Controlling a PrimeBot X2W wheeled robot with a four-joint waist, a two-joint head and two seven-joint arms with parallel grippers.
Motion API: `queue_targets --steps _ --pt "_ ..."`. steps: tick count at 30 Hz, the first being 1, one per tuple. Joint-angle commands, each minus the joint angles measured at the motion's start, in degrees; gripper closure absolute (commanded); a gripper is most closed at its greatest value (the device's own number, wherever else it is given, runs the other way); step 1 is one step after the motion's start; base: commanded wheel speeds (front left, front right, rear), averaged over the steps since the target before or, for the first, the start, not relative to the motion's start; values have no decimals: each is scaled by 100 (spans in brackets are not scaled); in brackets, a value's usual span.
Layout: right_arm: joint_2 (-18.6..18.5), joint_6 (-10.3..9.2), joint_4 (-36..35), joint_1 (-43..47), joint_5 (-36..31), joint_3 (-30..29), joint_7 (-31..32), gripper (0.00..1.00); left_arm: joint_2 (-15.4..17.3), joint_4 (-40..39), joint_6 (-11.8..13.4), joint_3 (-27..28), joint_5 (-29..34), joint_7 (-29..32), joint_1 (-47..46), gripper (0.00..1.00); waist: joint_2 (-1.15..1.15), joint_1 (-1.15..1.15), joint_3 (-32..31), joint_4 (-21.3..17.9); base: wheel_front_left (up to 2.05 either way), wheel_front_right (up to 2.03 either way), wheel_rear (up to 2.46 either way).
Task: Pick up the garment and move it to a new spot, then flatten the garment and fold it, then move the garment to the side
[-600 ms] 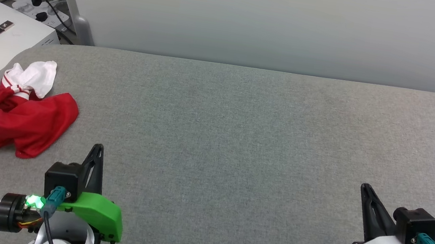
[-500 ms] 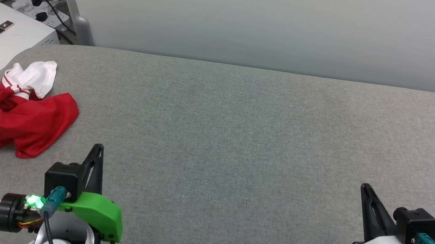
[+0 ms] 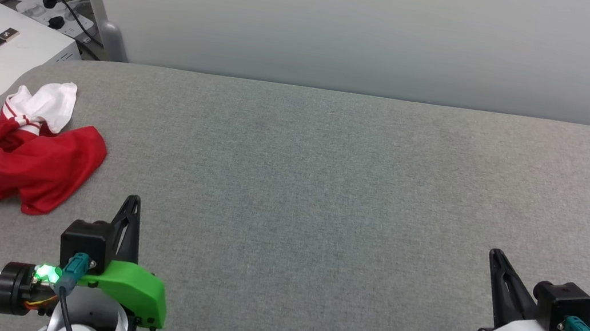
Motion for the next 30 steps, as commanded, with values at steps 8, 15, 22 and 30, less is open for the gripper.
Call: queue_targets --steps 8,15,22,30 --pt "-7 -4 4 -95 -57 7 17 100 -28 -12 -19 1 54 -4 -5 100 20 0 0 0 0 0 0" --pt "-7 -4 4 -95 -57 7 17 100 -28 -12 -19 1 54 -4 -5 100 20 0 0 0 0 0 0" --pt "-7 -4 4 -95 -57 7 17 100 -28 -12 -19 1 54 -4 -5 100 20 0 0 0 0 0 0" --pt "-7 -4 4 -95 -57 7 17 100 -28 -12 -19 1 54 -4 -5 100 20 0 0 0 0 0 0"
